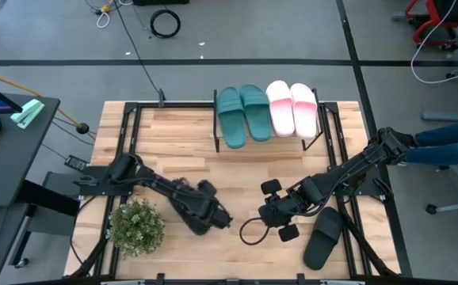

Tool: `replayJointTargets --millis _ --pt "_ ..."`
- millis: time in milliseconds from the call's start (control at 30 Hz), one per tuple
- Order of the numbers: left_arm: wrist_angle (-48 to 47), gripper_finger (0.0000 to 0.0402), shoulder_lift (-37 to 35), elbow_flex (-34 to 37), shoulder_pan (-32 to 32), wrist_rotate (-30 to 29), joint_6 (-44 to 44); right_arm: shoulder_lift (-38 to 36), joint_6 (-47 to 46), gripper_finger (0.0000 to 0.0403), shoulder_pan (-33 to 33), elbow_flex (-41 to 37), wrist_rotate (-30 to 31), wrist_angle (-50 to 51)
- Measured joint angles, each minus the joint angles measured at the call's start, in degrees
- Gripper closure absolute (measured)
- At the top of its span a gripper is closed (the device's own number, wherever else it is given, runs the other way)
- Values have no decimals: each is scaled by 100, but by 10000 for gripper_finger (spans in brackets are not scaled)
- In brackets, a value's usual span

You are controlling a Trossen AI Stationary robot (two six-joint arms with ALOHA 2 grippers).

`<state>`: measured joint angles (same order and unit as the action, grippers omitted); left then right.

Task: Pick and place slides into the shelf
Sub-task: Put the left black slipper under the shelf

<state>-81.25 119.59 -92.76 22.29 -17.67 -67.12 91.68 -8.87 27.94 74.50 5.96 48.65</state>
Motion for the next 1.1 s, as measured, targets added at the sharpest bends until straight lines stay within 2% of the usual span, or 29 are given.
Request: replayJointTargets --millis 200,333,600,733,900,1100 --pt "1589 392 1 -288 -245 -1219 2392 -2 -89 268 -2 0 0 1" --pt "2169 392 -7 -470 -412 -1642 3162 -2 -360 268 -2 0 -2 -3" --pt "2437 392 6 -436 -1154 -1918 4260 -2 -412 268 -2 0 0 -38" --pt "2898 392 7 -434 -1492 -2018 4937 -2 -461 268 -2 0 -1 -49" --pt "3392 392 7 -434 -1612 -2016 5733 -2 -461 268 -2 0 0 -49" --pt "3387 393 7 -434 -1794 -1982 6159 -2 -621 268 -2 0 0 -49"
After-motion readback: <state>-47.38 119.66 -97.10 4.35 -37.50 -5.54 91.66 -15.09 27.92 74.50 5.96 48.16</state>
